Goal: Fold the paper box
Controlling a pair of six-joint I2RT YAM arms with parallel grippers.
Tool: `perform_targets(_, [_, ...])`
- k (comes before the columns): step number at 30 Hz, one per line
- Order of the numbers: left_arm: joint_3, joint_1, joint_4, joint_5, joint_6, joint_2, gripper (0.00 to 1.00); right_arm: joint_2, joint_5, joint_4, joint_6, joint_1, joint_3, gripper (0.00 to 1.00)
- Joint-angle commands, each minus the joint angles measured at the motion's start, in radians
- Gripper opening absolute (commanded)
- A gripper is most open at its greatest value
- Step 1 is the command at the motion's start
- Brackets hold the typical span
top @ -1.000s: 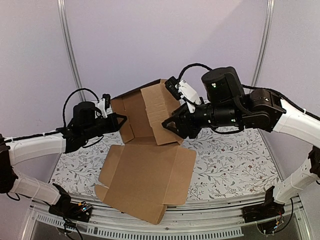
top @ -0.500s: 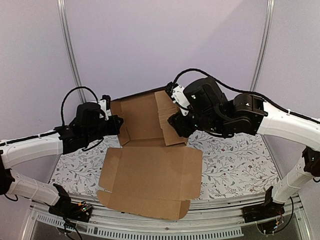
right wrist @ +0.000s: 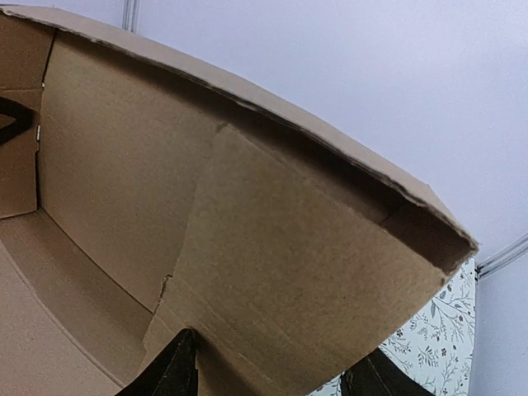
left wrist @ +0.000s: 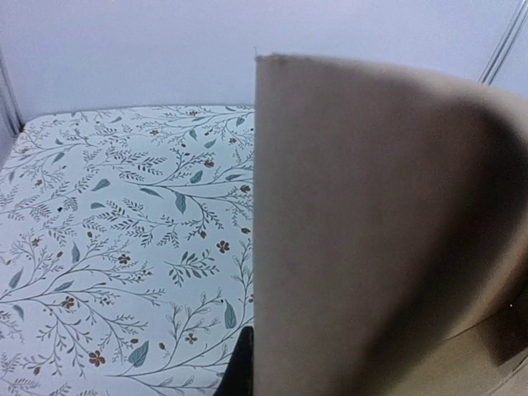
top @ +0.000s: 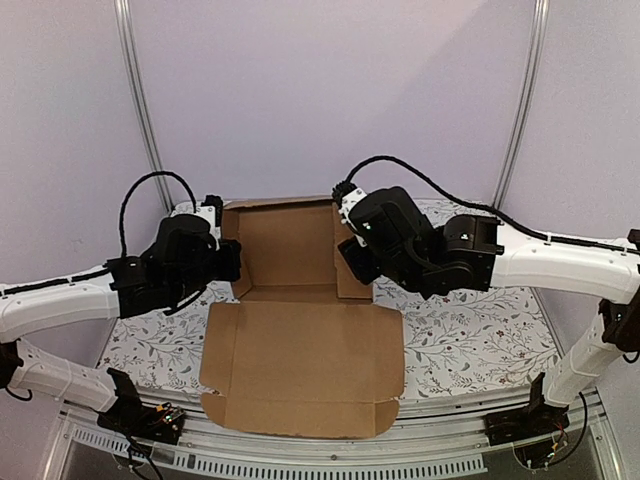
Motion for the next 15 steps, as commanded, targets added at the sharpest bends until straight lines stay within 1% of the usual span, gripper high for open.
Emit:
perform_targets(1, [-0.021, -0.067, 0.045, -0.060, 0.042, -0.045, 0.00, 0.016, 0.059, 0.129, 0.019, -0.020, -0.107, 0.54])
perform_targets(4, [-0.080, -0.089, 0.149, -0.077, 0.075, -0.062, 0.00, -0.006, 0.021, 0.217, 0.043, -0.046, -0.197, 0.47])
perform_targets(7, [-0.109, -0.104, 0.208, -0.090, 0.093, -0.060, 0.00, -0.038, 0.001, 0.333, 0.048, -0.056, -0.292, 0.43])
perform_targets(10, [-0.129, -0.118, 0.250, -0.102, 0.107, -0.041, 0.00, -0.053, 0.002, 0.409, 0.056, -0.064, -0.357, 0.39])
perform_targets(15, [-0.201, -0.147, 0.389, -0.133, 0.137, -0.017, 0.00, -0.060, -0.002, 0.540, 0.072, -0.077, -0.446, 0.33])
